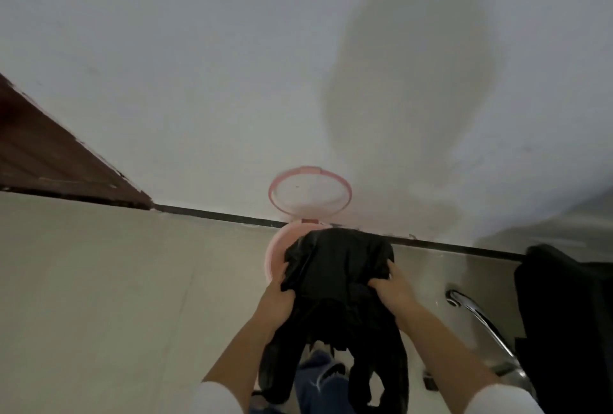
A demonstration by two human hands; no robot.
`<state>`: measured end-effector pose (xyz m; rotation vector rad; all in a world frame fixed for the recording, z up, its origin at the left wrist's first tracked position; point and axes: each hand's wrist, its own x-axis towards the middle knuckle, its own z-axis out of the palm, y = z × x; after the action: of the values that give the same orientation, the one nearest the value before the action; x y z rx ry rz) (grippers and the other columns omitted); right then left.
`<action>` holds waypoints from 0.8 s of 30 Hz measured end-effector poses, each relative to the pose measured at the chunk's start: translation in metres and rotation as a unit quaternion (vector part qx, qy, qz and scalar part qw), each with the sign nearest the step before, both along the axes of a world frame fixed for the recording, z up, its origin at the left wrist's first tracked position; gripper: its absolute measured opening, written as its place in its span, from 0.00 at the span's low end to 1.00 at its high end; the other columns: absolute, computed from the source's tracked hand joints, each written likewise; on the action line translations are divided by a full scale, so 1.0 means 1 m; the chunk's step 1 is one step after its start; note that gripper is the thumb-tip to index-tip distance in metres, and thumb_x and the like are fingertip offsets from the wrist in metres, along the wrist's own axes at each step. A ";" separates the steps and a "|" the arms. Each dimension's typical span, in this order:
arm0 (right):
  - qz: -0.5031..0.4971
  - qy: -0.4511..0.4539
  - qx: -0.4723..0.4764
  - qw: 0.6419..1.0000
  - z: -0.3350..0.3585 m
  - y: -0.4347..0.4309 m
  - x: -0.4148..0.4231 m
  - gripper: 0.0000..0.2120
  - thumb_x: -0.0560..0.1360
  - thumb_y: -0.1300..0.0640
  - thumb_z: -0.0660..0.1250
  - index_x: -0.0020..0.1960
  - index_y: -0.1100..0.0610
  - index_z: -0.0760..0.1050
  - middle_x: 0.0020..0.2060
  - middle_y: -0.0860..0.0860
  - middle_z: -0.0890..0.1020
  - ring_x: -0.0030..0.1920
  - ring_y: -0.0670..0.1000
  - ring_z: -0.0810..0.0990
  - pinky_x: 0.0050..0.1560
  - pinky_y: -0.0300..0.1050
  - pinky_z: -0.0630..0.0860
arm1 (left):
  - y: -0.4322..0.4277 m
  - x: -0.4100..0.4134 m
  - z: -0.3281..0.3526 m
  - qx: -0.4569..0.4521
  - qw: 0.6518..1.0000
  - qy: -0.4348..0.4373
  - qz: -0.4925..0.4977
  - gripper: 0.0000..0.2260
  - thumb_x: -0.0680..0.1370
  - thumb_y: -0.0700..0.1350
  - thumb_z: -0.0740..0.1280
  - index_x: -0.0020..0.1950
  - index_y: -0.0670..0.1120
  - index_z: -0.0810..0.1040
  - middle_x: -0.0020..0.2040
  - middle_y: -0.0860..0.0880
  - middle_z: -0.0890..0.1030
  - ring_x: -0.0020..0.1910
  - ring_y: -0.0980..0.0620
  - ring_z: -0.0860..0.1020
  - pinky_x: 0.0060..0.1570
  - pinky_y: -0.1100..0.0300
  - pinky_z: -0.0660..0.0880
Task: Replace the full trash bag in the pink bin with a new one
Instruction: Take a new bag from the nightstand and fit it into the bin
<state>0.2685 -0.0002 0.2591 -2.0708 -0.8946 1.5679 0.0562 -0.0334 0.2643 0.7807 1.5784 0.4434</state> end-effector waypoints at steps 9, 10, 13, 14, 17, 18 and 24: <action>0.252 -0.084 -0.003 0.964 -0.170 0.084 -0.050 0.29 0.76 0.60 0.61 0.76 0.54 0.58 0.74 0.53 0.64 0.72 0.55 0.65 0.62 0.39 0.63 | 0.071 -0.052 -0.202 -0.037 0.996 0.040 -0.065 0.28 0.70 0.36 0.57 0.67 0.53 0.73 0.63 0.44 0.79 0.57 0.42 0.78 0.61 0.52 0.74; 0.285 -0.086 -0.008 0.955 -0.190 0.094 -0.059 0.28 0.76 0.60 0.61 0.75 0.55 0.59 0.74 0.53 0.64 0.72 0.55 0.64 0.63 0.39 0.63 | 0.078 -0.059 -0.219 -0.038 0.995 0.057 -0.075 0.28 0.67 0.39 0.58 0.66 0.54 0.73 0.64 0.44 0.78 0.58 0.42 0.78 0.63 0.52 0.73; 0.351 -0.084 -0.016 0.933 -0.248 0.117 -0.082 0.26 0.76 0.61 0.60 0.73 0.58 0.63 0.71 0.55 0.68 0.69 0.56 0.68 0.64 0.41 0.66 | 0.101 -0.073 -0.256 -0.001 0.984 0.138 -0.114 0.27 0.74 0.45 0.59 0.74 0.50 0.64 0.70 0.44 0.72 0.66 0.43 0.72 0.65 0.56 0.66; 0.360 -0.071 -0.021 0.930 -0.266 0.124 -0.087 0.24 0.75 0.62 0.59 0.72 0.58 0.66 0.69 0.55 0.71 0.66 0.56 0.71 0.62 0.42 0.68 | 0.108 -0.073 -0.265 0.027 0.980 0.155 -0.120 0.26 0.77 0.44 0.59 0.75 0.50 0.62 0.71 0.44 0.71 0.67 0.44 0.71 0.64 0.58 0.65; 0.373 -0.074 -0.029 0.924 -0.322 0.145 -0.093 0.19 0.74 0.63 0.60 0.65 0.60 0.74 0.61 0.55 0.77 0.56 0.56 0.76 0.53 0.42 0.70 | 0.122 -0.066 -0.292 0.129 0.966 0.158 -0.159 0.26 0.77 0.44 0.61 0.74 0.56 0.61 0.68 0.48 0.74 0.65 0.47 0.73 0.58 0.63 0.66; 0.374 -0.087 -0.028 0.923 -0.341 0.152 -0.093 0.17 0.74 0.63 0.61 0.62 0.61 0.76 0.60 0.56 0.78 0.54 0.56 0.77 0.52 0.43 0.70 | 0.126 -0.063 -0.302 0.157 0.959 0.154 -0.179 0.26 0.76 0.44 0.62 0.73 0.57 0.64 0.66 0.50 0.76 0.64 0.49 0.74 0.57 0.64 0.66; 0.430 -0.156 -0.022 0.889 -0.402 0.175 -0.097 0.19 0.78 0.55 0.59 0.67 0.60 0.72 0.66 0.58 0.75 0.67 0.58 0.71 0.67 0.50 0.67 | 0.134 -0.058 -0.347 0.221 0.920 0.196 -0.258 0.29 0.69 0.53 0.69 0.70 0.55 0.67 0.69 0.50 0.62 0.66 0.50 0.71 0.65 0.59 0.68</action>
<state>0.1714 0.1750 -0.1430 -2.1022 -2.1310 1.6292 -0.0019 0.1003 -0.0827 1.6709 1.5652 0.2601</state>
